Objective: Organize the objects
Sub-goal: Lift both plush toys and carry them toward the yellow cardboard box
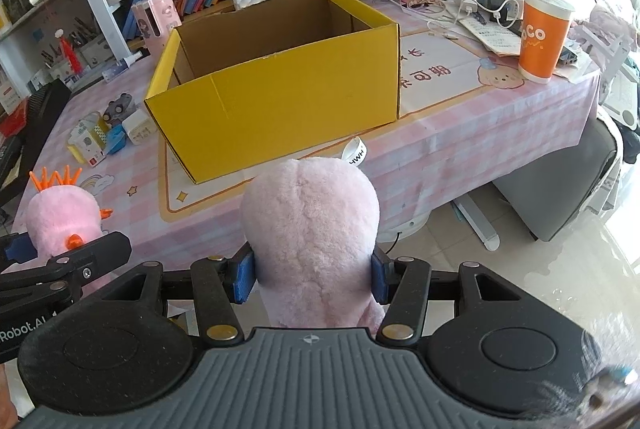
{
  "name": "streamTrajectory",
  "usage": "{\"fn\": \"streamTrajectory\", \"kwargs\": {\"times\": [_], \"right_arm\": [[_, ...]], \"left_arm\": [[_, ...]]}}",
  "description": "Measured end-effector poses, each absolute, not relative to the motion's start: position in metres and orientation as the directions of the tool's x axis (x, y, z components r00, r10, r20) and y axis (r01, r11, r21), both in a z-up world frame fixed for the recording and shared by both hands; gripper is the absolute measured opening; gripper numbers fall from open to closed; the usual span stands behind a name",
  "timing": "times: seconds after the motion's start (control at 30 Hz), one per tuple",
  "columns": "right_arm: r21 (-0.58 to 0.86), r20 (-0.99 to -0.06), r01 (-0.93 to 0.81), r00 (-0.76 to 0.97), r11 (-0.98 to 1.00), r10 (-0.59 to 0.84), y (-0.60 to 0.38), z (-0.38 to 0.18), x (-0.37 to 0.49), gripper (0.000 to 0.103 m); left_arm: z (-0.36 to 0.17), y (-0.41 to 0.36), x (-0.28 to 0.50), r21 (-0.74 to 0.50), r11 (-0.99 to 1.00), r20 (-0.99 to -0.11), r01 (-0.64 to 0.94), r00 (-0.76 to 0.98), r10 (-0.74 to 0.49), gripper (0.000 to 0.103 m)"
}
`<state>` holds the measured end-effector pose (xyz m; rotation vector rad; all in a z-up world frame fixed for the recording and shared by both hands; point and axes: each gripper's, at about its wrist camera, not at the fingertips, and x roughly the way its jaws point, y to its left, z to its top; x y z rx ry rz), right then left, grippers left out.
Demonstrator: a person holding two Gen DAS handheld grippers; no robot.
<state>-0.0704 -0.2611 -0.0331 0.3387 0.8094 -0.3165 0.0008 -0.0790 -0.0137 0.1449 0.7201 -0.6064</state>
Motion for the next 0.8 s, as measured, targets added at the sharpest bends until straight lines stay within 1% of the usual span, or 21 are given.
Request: {"fn": "streamTrajectory", "kwargs": {"times": [0.6, 0.8], "right_arm": [[0.176, -0.749, 0.398, 0.648, 0.9, -0.141, -0.275, -0.035, -0.061, 0.051], [0.17, -0.722, 0.388, 0.675, 0.906, -0.153, -0.283, -0.028, -0.056, 0.051]], "left_arm": [[-0.013, -0.098, 0.007, -0.057, 0.808, -0.639, 0.587, 0.6, -0.481, 0.071], [-0.008, -0.107, 0.012, -0.042, 0.805, -0.617, 0.592, 0.619, -0.487, 0.071]]}}
